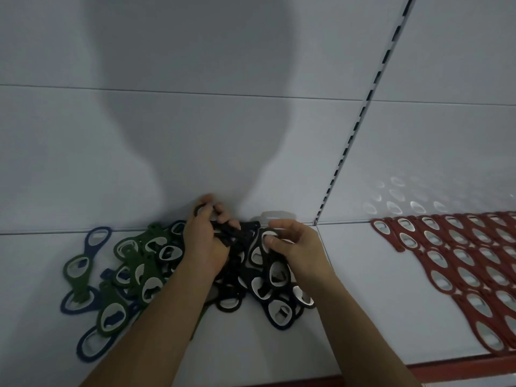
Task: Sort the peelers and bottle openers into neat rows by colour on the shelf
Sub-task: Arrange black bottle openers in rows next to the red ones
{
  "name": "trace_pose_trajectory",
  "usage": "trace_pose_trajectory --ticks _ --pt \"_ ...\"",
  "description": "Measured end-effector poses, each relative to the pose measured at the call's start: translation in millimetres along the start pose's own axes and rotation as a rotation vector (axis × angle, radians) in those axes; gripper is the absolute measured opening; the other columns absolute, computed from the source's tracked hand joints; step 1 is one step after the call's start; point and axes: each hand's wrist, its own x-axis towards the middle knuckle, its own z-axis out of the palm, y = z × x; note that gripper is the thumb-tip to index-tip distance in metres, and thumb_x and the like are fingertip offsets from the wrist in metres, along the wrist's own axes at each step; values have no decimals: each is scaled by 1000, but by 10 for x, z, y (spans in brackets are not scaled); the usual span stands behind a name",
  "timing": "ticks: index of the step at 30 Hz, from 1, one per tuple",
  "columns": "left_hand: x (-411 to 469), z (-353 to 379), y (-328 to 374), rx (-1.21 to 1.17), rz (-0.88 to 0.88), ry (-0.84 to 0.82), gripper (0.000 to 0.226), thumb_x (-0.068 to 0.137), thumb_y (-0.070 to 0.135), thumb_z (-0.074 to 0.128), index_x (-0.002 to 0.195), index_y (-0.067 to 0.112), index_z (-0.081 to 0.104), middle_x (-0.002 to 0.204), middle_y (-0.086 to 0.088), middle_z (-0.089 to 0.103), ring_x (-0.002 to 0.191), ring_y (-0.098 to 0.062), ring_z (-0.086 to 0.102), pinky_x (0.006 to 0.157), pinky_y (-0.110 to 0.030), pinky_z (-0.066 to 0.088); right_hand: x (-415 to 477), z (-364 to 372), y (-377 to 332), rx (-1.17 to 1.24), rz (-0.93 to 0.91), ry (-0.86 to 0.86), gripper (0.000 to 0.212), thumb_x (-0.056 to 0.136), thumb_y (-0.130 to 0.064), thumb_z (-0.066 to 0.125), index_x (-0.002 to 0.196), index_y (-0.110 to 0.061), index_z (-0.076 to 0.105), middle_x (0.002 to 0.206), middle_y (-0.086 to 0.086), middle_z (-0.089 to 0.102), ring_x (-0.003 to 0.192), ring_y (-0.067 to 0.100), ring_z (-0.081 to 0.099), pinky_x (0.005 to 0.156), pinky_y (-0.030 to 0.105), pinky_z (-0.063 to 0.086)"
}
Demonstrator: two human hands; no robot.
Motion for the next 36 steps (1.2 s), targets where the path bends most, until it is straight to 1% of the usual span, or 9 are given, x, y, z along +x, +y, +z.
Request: trace_pose_trajectory --ticks 2,5,11,14,18,22,25,32,36 --pt "7 -34 55 -1 -40 -44 4 100 22 60 100 20 57 77 1 54 53 -9 43 50 -24 40 47 -50 -56 185 34 52 16 90 4 69 103 -6 73 92 13 75 78 22 72 69 27 59" --pt "-60 -90 11 93 -47 -210 41 83 35 79 112 21 53 83 -1 54 63 -10 47 57 -24 44 148 -25 -148 586 147 64 17 94 4 62 109 2 69 96 16 71 84 22 68 86 31 59" --pt "-194 -150 -189 561 195 -470 113 51 54 97 146 25 43 120 -11 69 112 -30 68 91 -38 58 242 323 -166 778 236 143 38 103 -15 54 135 4 56 121 22 67 98 29 67 91 35 59" --pt "-254 -126 -195 719 304 -494 103 55 25 98 144 27 46 127 -4 68 119 -28 66 93 -35 56 234 403 -110 769 266 127 41 100 -22 59 134 1 58 134 24 62 124 41 60 110 51 47" --pt "-301 -71 -181 813 451 -297 59 83 -3 77 132 25 59 115 3 72 108 -19 70 91 -36 59 92 363 -50 467 242 131 9 94 -18 70 99 -10 68 84 9 68 67 19 60 61 31 46" --pt "-235 -66 -133 454 225 -253 33 94 19 68 127 21 65 104 -3 70 95 -20 68 79 -35 58 17 270 3 404 253 98 7 97 -13 67 94 -9 62 77 8 59 55 12 51 54 25 46" --pt "-264 -71 -187 464 182 -323 76 72 50 84 136 19 59 110 -7 66 99 -23 67 87 -38 58 -31 294 -44 591 328 117 6 99 -12 64 99 -6 62 68 3 63 55 10 59 55 21 52" --pt "-275 -119 -289 777 364 -566 86 72 22 82 149 24 45 137 -5 62 122 -25 63 101 -39 52 -160 276 -65 573 293 148 25 102 -16 59 113 6 66 104 23 74 88 26 70 81 33 62" --pt "-300 -17 -373 697 408 -277 40 90 8 73 128 20 64 105 5 72 96 -13 70 83 -29 55 -164 183 -28 102 119 154 18 94 -21 72 84 -8 64 72 5 70 58 14 58 55 29 45"
